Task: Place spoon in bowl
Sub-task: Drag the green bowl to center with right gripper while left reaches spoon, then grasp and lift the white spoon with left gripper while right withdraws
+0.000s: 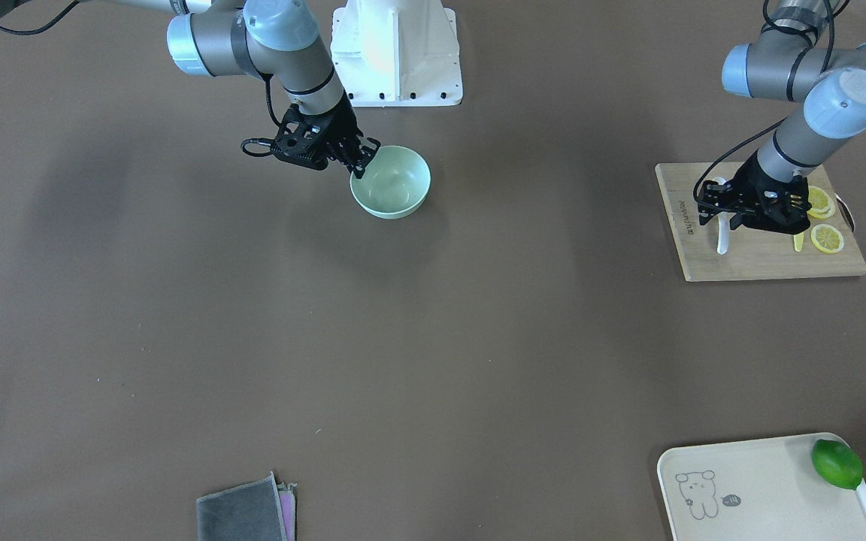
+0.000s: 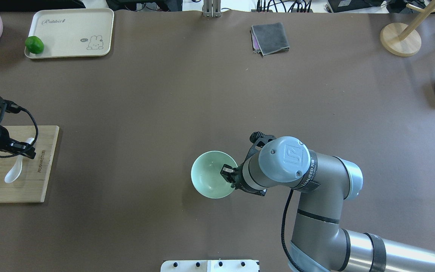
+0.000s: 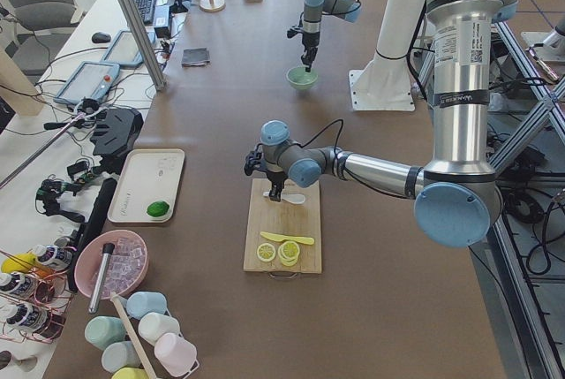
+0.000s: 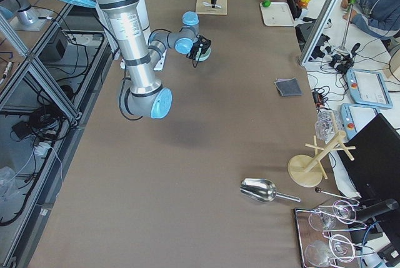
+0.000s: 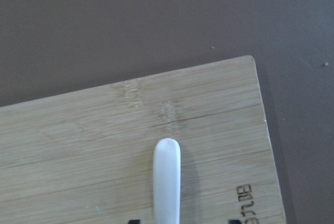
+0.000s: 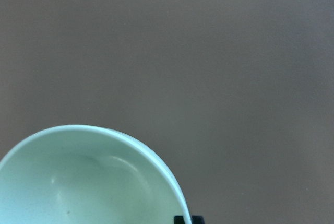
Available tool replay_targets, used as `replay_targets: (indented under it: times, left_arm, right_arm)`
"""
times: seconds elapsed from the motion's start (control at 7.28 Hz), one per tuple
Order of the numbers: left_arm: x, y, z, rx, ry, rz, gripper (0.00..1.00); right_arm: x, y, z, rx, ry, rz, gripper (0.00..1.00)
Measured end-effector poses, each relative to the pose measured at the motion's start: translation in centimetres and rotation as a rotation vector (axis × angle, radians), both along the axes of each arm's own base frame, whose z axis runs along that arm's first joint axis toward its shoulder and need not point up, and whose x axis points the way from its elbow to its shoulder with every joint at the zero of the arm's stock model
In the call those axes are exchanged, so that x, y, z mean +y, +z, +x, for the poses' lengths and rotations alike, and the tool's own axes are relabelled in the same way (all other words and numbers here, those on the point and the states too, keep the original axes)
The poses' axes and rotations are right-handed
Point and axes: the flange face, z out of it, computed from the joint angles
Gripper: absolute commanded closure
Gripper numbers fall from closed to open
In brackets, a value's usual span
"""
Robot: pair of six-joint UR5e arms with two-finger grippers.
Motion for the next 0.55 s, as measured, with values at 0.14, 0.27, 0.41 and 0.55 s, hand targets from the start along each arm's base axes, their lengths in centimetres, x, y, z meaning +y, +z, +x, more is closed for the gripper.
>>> replay_targets:
  times: [0.14, 0.27, 0.41, 0.55]
  left_arm:
    - [0.0, 0.2, 0.0, 0.001, 0.000, 0.001, 1.00]
    - [-0.1, 0.1, 0.1, 0.005, -0.002, 0.003, 1.00]
    - [-0.1, -0.4, 0.1, 0.012, -0.003, 0.009, 1.00]
    - [-0.1, -1.2, 0.1, 0.025, -0.003, 0.018, 1.00]
  right_arm:
    - [0.2, -0.2, -0.2, -0.002, -0.004, 0.001, 0.78]
    - [0.3, -0.4, -0.3, -0.005, -0.007, 0.002, 0.01]
    - [0.3, -0.6, -0.3, -0.008, -0.005, 0.005, 0.00]
    - [0.3, -0.6, -0.3, -0.007, 0.000, 0.009, 0.00]
